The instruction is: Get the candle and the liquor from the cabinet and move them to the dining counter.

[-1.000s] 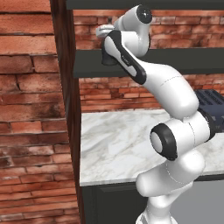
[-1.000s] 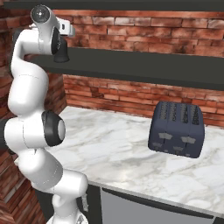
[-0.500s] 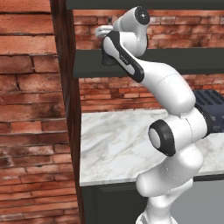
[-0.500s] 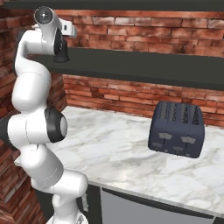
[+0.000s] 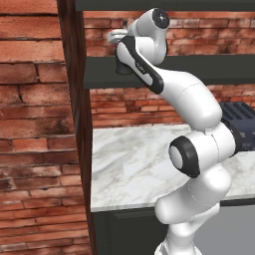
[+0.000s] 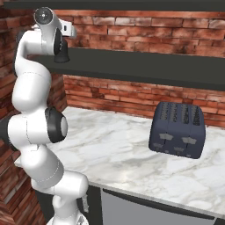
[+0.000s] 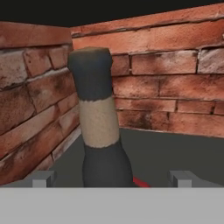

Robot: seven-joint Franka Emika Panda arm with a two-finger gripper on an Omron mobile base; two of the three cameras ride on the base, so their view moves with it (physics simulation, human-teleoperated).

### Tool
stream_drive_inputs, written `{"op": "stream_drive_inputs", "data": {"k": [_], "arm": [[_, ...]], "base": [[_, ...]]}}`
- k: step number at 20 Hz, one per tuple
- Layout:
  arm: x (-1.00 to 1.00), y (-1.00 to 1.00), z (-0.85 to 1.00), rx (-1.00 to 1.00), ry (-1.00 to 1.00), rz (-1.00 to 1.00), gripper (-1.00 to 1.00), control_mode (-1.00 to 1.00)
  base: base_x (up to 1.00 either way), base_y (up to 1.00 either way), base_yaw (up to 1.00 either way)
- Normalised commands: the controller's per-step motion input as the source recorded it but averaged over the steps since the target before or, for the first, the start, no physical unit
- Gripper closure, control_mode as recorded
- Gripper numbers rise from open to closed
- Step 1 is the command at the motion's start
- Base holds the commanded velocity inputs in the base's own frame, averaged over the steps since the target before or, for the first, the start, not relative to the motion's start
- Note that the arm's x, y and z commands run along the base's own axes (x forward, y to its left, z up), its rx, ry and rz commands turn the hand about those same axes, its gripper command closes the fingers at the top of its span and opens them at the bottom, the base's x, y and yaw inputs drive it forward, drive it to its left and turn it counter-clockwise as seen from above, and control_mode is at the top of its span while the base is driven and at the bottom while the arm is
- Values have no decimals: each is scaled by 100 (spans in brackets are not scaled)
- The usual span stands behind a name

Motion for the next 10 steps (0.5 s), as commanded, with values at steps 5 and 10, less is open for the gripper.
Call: {"op": "stream_drive_inputs", "data": {"k": [5, 10], "arm": [[1, 7, -7, 2, 0, 0, -100, -100], [4, 0, -7, 1, 0, 0, -100, -100]], "base": [[0, 0, 0], [0, 0, 0]]}}
